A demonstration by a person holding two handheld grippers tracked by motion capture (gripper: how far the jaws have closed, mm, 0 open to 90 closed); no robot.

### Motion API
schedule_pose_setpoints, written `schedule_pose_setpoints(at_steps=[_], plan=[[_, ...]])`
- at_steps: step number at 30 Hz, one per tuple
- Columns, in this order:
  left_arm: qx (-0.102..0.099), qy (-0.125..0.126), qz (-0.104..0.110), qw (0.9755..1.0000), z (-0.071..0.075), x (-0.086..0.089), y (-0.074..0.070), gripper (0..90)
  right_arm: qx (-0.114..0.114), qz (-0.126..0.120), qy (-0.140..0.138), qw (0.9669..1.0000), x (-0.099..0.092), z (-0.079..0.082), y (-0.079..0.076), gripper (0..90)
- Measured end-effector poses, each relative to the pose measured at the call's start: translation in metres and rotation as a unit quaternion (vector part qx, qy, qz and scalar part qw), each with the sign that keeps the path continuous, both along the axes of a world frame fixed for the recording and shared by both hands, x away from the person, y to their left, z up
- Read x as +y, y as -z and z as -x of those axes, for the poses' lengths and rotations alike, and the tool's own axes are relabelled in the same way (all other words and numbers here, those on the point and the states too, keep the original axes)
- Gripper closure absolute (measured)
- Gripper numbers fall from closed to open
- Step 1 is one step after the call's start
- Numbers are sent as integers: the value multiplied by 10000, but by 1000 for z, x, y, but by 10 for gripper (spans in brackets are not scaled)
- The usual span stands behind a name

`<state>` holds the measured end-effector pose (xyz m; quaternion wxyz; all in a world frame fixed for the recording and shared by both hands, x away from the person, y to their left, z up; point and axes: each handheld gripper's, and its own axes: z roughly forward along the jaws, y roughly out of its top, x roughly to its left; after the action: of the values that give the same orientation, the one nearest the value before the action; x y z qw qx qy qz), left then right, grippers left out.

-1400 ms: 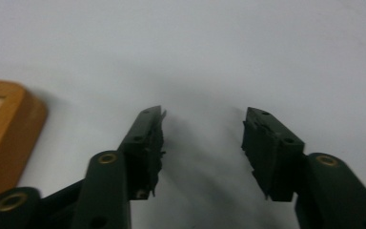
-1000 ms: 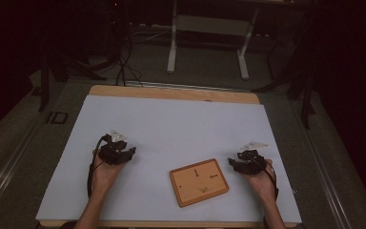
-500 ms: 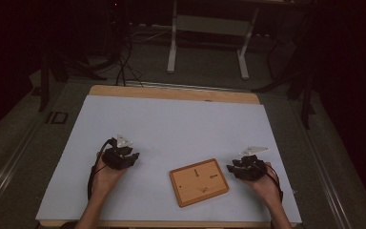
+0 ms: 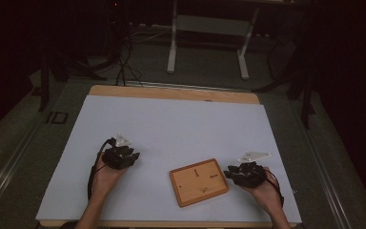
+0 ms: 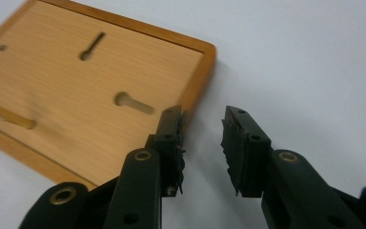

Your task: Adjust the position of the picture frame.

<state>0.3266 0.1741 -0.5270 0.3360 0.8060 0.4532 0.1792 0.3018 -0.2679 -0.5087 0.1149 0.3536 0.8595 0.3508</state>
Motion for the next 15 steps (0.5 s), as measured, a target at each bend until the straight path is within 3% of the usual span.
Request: schedule_pose_setpoints(at_steps=[9,15], plan=[[34,-19,79,10000,-1,0,0,659,-38,-43,-273,9996,10,13,-4,720],[41,-52,84,9999,-1,1,0,660,-119,-29,-335,9994,11,19,-4,874]])
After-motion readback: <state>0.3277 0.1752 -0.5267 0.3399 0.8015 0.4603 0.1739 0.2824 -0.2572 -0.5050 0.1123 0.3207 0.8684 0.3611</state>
